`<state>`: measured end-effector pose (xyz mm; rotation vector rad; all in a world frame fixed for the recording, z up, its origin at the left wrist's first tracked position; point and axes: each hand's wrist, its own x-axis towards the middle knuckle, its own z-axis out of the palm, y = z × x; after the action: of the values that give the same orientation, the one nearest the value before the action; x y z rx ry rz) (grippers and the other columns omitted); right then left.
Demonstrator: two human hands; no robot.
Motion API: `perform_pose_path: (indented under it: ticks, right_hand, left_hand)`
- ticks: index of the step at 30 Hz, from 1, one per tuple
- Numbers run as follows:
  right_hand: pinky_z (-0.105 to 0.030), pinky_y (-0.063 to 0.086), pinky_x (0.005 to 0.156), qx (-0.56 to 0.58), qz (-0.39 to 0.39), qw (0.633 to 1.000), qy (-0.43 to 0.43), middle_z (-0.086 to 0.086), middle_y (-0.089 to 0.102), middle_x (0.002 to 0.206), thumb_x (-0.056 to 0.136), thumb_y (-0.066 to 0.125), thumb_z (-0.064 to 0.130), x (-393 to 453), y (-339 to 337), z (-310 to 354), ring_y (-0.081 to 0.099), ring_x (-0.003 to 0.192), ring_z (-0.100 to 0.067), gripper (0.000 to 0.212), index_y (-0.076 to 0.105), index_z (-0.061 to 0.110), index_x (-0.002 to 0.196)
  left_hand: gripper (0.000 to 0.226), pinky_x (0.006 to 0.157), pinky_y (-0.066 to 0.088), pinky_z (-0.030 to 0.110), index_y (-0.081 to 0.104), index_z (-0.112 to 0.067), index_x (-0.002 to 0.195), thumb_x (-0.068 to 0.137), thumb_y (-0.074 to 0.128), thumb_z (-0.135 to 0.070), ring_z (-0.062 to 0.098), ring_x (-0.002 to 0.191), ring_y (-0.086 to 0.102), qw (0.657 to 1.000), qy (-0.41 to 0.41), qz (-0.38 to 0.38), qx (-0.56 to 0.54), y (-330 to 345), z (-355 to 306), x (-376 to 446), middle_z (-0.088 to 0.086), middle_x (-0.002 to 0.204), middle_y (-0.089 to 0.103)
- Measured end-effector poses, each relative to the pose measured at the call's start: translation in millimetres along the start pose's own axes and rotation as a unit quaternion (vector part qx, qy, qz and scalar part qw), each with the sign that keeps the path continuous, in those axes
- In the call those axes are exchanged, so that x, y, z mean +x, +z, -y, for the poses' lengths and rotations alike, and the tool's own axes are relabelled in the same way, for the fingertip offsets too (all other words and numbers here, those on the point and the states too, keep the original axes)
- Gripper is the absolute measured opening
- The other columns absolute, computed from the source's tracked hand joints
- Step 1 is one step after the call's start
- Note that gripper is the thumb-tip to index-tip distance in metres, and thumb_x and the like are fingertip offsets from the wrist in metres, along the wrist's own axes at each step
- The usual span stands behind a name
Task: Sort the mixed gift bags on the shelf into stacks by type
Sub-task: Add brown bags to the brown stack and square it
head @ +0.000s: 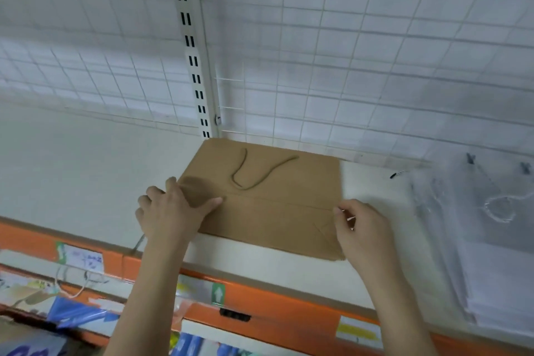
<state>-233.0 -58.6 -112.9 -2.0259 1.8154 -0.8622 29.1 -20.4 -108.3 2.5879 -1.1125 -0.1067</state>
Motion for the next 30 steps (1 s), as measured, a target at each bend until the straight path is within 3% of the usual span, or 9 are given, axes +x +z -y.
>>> perform_pose_path:
  ticks: [7,12,14,19,22,26,30]
  right_hand:
    - [-0.030,0.046,0.080,-0.020,-0.035,0.999,0.026,-0.006,0.057,0.100,0.090,0.055,0.022,-15,22,35,0.059,0.091,-0.023,0.020,0.066,0.012,0.103]
    - [-0.025,0.041,0.076,-0.037,-0.044,0.997,0.042,-0.006,0.057,0.104,0.091,0.053,0.020,-16,26,45,0.059,0.092,-0.023,0.020,0.064,0.013,0.106]
    - [-0.029,0.043,0.077,-0.039,-0.055,0.997,0.050,-0.008,0.058,0.099,0.091,0.052,0.016,-16,25,45,0.059,0.089,-0.026,0.018,0.065,0.012,0.103]
    - [-0.028,0.038,0.073,-0.073,-0.034,0.992,0.096,-0.010,0.061,0.100,0.091,0.053,0.022,-12,24,41,0.053,0.083,-0.022,0.022,0.063,0.008,0.105]
    - [-0.031,0.043,0.073,-0.107,0.002,0.984,0.140,-0.010,0.058,0.098,0.087,0.058,0.040,-5,25,44,0.052,0.084,-0.023,0.039,0.059,0.007,0.108]
    - [-0.042,0.044,0.090,-0.175,0.080,0.958,0.213,-0.018,0.045,0.120,0.073,0.060,0.066,7,34,50,0.045,0.111,-0.035,0.080,0.043,0.006,0.122]
    - [-0.042,0.045,0.092,-0.175,0.145,0.939,0.259,-0.019,0.047,0.124,0.059,0.067,0.073,21,32,50,0.046,0.115,-0.034,0.103,0.039,0.000,0.126]
  left_hand:
    - [0.084,0.087,0.043,0.041,0.047,0.000,0.114,0.060,0.076,-0.058,0.036,0.110,0.049,0.986,0.012,0.115,-0.118,-5,33,44,0.018,0.116,0.052]
    - [0.064,0.078,0.045,0.040,0.042,-0.003,0.101,0.066,0.080,-0.041,0.036,0.101,0.054,0.977,0.043,0.069,-0.196,-11,43,42,0.016,0.104,0.055]
    - [0.054,0.070,0.040,0.036,0.038,-0.005,0.095,0.072,0.077,-0.035,0.036,0.095,0.055,0.973,0.061,0.040,-0.218,-18,51,44,0.011,0.093,0.052]
    - [0.034,0.068,0.034,0.031,0.045,-0.005,0.098,0.082,0.069,-0.024,0.027,0.084,0.049,0.939,0.070,0.021,-0.335,-32,81,55,0.007,0.088,0.052]
    - [0.027,0.068,0.033,0.030,0.048,-0.008,0.100,0.084,0.066,-0.021,0.024,0.084,0.049,0.925,0.063,0.029,-0.373,-37,100,57,0.007,0.091,0.054]
    - [0.023,0.064,0.037,0.031,0.051,-0.011,0.101,0.086,0.063,-0.023,0.024,0.085,0.052,0.910,0.044,0.050,-0.409,-43,121,59,0.004,0.091,0.057]
    - [0.018,0.056,0.036,0.026,0.050,-0.011,0.091,0.086,0.063,-0.022,0.015,0.071,0.050,0.900,0.032,0.057,-0.432,-45,134,58,-0.003,0.077,0.054]
